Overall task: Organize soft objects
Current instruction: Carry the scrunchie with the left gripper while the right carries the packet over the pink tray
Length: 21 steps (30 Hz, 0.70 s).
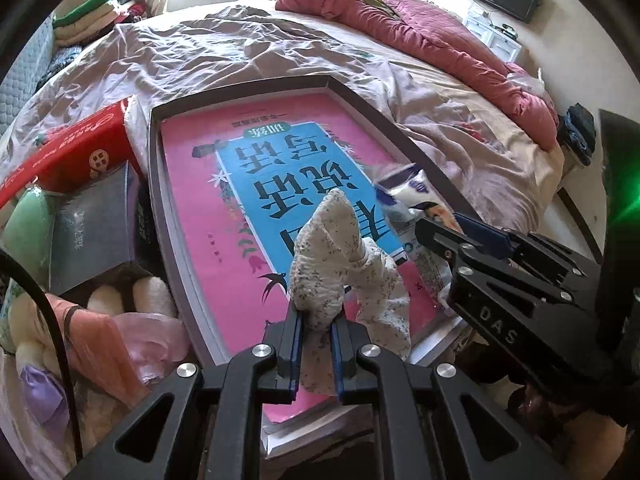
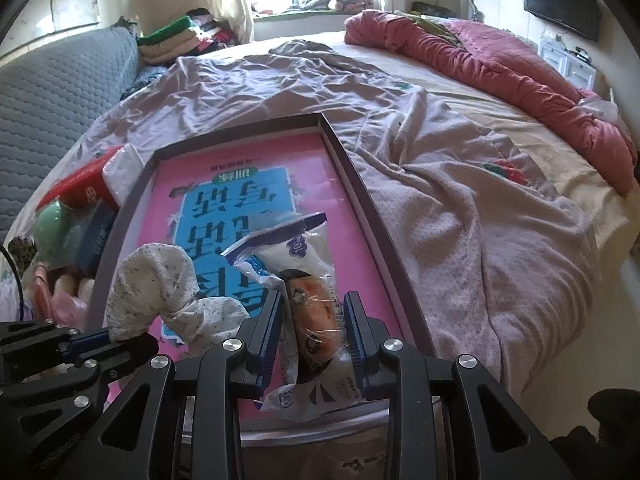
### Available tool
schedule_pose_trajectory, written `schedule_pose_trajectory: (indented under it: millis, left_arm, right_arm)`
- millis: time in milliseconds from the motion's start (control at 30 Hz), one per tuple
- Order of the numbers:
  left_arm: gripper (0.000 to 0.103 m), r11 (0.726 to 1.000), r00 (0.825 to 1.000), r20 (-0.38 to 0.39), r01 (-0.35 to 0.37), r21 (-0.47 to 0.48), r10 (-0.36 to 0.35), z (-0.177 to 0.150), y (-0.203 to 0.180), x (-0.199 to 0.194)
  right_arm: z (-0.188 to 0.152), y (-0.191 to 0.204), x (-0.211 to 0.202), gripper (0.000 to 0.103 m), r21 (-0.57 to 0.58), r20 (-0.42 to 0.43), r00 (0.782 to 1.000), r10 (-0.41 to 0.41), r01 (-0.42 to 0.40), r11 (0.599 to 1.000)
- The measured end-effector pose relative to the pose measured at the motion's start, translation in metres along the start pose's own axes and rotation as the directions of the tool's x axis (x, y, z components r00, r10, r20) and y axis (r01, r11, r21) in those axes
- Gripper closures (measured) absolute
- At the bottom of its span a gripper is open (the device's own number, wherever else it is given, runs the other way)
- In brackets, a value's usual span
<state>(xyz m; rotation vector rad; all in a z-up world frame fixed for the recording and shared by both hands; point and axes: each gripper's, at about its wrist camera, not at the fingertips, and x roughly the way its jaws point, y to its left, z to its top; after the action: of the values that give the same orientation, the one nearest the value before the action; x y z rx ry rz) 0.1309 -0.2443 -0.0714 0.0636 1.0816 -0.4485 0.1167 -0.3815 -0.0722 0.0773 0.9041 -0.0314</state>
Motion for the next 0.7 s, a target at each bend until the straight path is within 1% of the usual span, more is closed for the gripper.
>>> schedule_pose_trajectory:
  millis: [67,233,467,600,700]
  left_arm:
    - [0.091,1.0,1.0,0.005,-0.011,0.021,0.011,-0.002,-0.004,-0.001]
    - [0.091,0.999,1.0,0.013,-0.011,0.035,0.01,-0.004,-0.009,-0.004]
    - [0.09,1.0,1.0,0.008,-0.001,0.005,0.001,-0.004,-0.001,-0.001]
    - [0.09,1.0,1.0,0.021,-0.006,-0.006,0.006,-0.003,0.005,-0.002]
    - [0.086,1.0,0.999,0.037,-0.006,-0.017,0.007,-0.001,0.008,-0.005]
  right_arm:
    - [-0.001,0.0,0.001,0.071,-0.003,-0.002,1.0,-0.01,0.01,1.0]
    - [-0.002,0.0,0.0,0.071,-0.008,-0.005,1.0,-0.029,0.029,1.0]
    - [-0.004,-0.001,-0.002,0.071,-0.008,-0.007,0.999,-0.049,0.049,0.999]
    - [-0.005,-0.003,-0.004,0.069,-0.003,-0.007,0.998,-0.058,0.058,0.998]
    - [-0.005,-0.005,-0.006,0.069,0.008,-0.002,0.998,-0.059,0.059,0.998]
